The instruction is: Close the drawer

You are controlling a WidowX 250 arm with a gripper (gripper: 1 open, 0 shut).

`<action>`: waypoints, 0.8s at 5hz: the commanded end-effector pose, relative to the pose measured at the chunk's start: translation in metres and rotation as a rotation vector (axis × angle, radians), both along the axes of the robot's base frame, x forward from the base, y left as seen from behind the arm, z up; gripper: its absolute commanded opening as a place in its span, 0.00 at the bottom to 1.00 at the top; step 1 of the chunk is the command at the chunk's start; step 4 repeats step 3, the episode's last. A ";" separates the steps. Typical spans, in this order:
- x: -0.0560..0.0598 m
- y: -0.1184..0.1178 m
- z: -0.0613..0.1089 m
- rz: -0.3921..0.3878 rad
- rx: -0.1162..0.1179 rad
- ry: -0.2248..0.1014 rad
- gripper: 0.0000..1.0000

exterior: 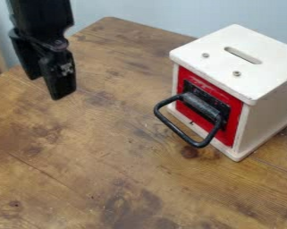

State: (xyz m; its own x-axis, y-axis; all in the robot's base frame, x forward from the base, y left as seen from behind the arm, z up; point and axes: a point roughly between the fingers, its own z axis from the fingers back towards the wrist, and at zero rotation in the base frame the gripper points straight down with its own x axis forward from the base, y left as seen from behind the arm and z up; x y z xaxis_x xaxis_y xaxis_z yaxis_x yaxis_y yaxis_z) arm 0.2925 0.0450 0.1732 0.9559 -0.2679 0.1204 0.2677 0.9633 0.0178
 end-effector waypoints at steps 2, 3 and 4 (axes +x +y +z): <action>-0.008 0.006 0.011 -0.040 -0.006 -0.032 1.00; 0.000 0.007 0.009 -0.114 -0.008 -0.026 1.00; 0.000 0.007 0.009 -0.114 -0.008 -0.026 1.00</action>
